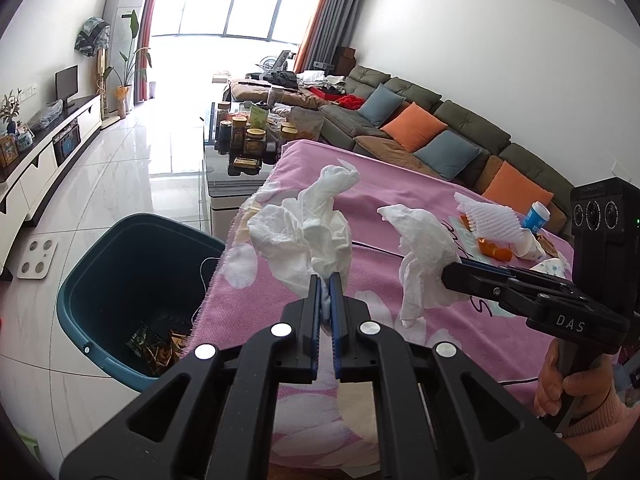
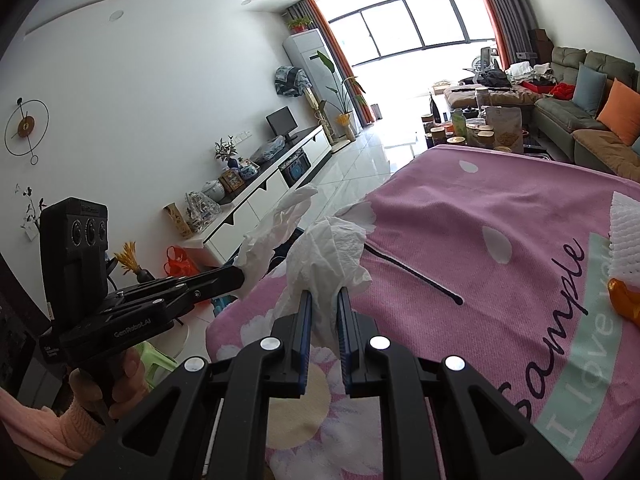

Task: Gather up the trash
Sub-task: 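Lift both tissues and carry them over the teal wastebasket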

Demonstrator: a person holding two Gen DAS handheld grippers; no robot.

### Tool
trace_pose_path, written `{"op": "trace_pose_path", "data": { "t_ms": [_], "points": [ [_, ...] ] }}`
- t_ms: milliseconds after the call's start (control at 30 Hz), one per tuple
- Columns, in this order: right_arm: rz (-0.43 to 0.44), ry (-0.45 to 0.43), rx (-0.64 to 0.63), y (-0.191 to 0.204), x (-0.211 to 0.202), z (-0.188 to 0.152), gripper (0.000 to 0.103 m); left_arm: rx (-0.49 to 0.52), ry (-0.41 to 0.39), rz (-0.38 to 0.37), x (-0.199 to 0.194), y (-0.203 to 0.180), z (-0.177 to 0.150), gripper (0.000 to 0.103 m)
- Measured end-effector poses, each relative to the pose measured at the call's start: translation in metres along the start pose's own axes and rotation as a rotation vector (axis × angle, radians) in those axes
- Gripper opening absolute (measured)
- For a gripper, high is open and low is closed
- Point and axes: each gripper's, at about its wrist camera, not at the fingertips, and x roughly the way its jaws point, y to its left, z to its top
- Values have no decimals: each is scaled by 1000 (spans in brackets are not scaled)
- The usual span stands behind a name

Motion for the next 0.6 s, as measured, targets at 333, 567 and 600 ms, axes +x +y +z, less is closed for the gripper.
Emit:
{"op": "trace_pose_path", "data": {
  "t_ms": [333, 567, 600],
  "points": [
    [40, 21, -34, 14, 14, 8, 11, -32, -14, 44, -5, 15, 1, 5],
    [66, 37, -60, 26, 27, 16, 11, -53, -30, 78, -10, 26, 2, 5],
    [69, 40, -64, 28, 29, 17, 11, -57, -32, 82, -12, 29, 2, 5]
  ]
}}
